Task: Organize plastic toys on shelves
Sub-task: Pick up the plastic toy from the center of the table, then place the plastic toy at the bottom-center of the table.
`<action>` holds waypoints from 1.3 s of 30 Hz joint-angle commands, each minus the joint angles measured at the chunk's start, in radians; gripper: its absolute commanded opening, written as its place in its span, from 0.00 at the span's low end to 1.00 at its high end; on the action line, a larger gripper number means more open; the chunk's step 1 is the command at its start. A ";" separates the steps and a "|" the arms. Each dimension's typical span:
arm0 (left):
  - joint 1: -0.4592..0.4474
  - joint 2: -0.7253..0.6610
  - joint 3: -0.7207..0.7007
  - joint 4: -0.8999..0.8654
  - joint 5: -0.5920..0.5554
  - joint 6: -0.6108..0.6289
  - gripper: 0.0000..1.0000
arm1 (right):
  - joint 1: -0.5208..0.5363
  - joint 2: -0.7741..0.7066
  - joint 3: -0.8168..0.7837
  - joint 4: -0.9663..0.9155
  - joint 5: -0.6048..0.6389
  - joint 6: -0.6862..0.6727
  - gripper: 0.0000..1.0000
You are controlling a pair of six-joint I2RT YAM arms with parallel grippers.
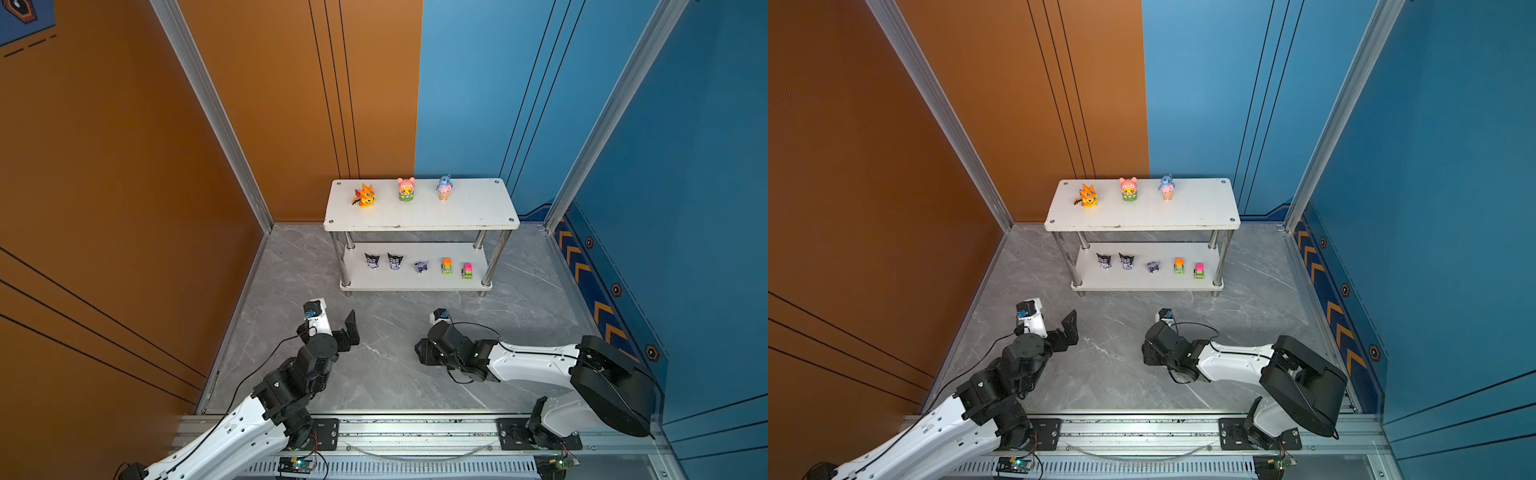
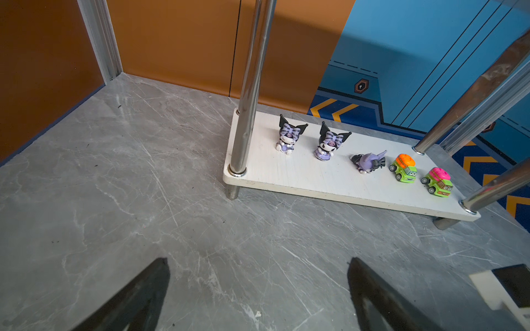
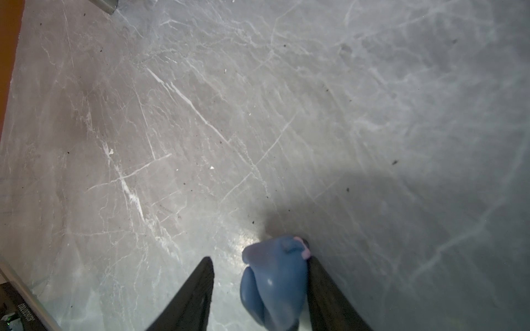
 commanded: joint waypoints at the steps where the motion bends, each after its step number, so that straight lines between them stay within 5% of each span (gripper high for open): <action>1: 0.016 -0.012 -0.021 -0.017 0.028 0.007 0.98 | 0.023 0.025 -0.007 -0.023 0.035 0.035 0.53; 17: 0.065 -0.025 -0.024 -0.016 0.082 0.024 0.98 | 0.011 0.008 -0.032 -0.006 0.079 0.046 0.28; 25: 0.110 -0.004 0.029 -0.050 0.143 0.088 0.98 | -0.068 -0.077 0.216 -0.511 -0.119 -0.202 0.26; 32: 0.153 0.037 0.047 -0.023 0.264 0.123 0.98 | -0.122 0.109 0.507 -1.003 -0.374 -0.429 0.27; 39: 0.176 0.039 0.035 -0.013 0.324 0.166 0.98 | -0.118 0.256 0.671 -1.232 -0.413 -0.505 0.26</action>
